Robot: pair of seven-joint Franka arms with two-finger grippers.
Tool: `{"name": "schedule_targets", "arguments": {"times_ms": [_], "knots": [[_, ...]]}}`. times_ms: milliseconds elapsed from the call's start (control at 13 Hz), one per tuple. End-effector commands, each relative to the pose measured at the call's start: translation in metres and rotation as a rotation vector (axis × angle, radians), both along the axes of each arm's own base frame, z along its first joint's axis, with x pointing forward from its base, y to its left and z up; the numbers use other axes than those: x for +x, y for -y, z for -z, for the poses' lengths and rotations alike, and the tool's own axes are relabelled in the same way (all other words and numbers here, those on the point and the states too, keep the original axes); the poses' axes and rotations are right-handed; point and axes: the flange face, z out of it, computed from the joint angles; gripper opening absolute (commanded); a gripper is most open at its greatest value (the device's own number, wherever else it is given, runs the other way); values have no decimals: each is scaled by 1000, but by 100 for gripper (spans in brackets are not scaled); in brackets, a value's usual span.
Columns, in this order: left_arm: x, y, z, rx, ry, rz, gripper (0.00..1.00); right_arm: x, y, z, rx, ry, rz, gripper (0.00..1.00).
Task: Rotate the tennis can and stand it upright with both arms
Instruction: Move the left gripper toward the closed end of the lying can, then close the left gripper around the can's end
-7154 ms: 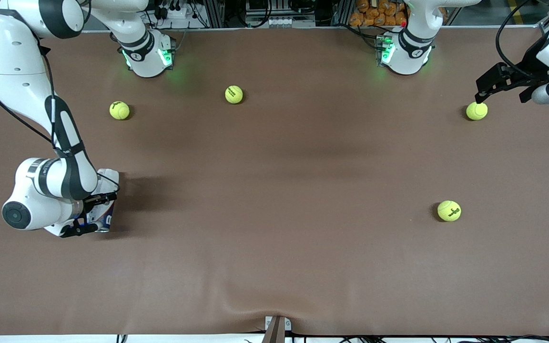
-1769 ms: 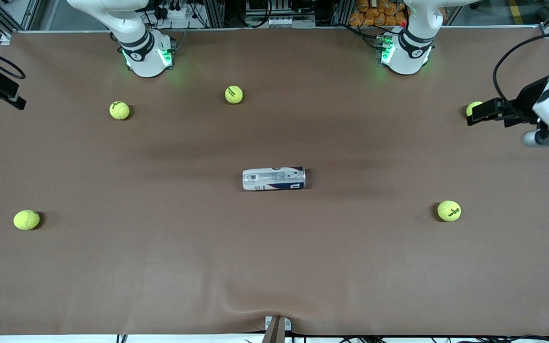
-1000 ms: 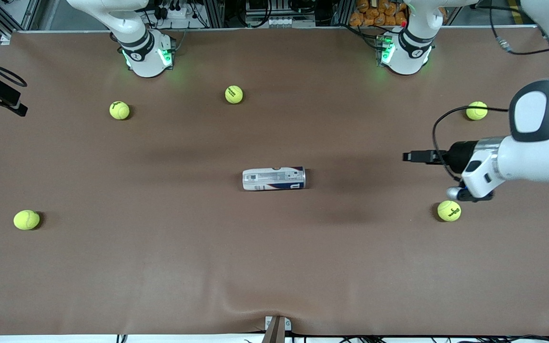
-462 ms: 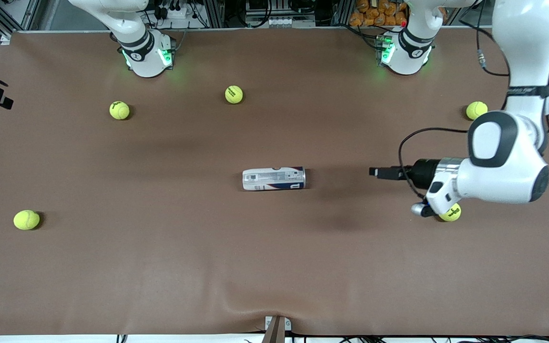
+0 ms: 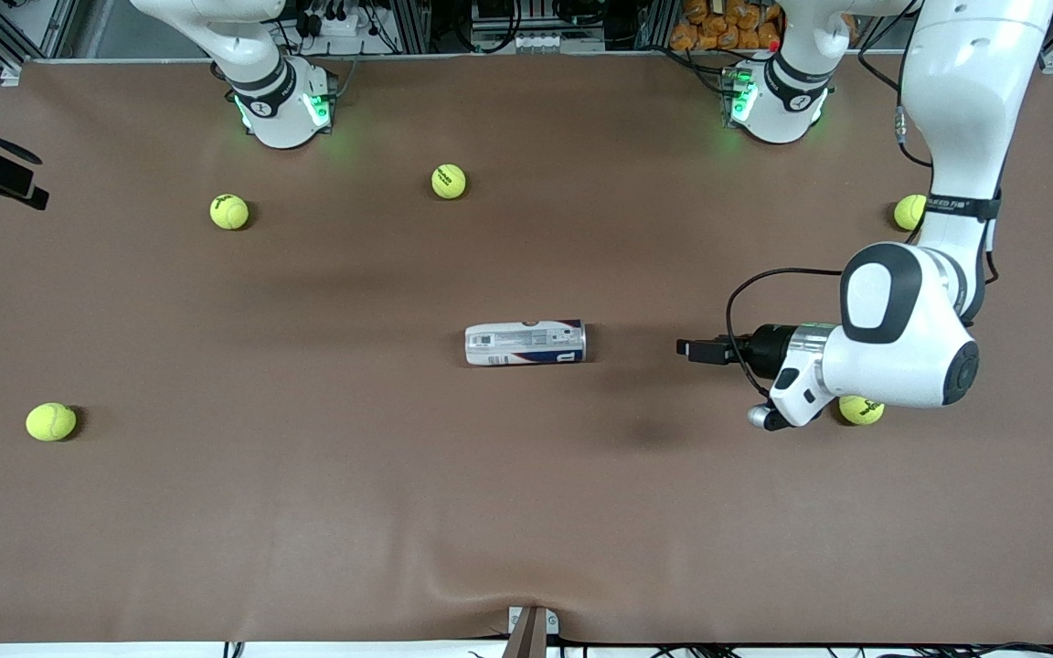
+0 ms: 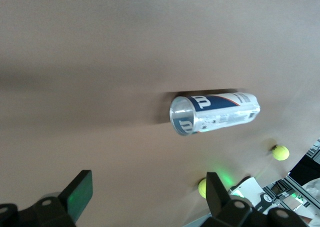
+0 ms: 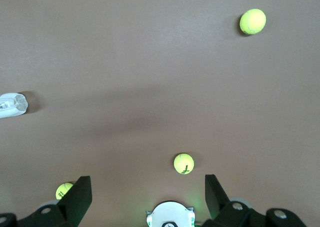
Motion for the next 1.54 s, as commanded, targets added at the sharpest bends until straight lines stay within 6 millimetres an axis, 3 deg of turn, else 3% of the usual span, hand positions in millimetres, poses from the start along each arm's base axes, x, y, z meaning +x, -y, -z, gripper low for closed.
{"name": "schedule_targets", "arguments": {"times_ms": [0, 231, 538, 769, 1000, 1462], "knots": [[9, 27, 40, -71, 75, 5, 100, 3, -5, -5, 4, 25, 0, 100], [-1, 61, 65, -110, 84, -25, 100, 3, -5, -5, 2, 25, 0, 100], [-21, 80, 97, -237, 126, -83, 100, 3, -5, -5, 2, 25, 0, 100], [-46, 86, 120, -330, 88, -142, 100, 2, -5, -6, 1, 26, 1, 100], [-65, 75, 142, -384, 84, -177, 100, 2, -4, -6, 1, 26, 1, 100], [-88, 87, 161, -512, 50, -313, 100, 3, -4, -5, 1, 25, 1, 100]]}}
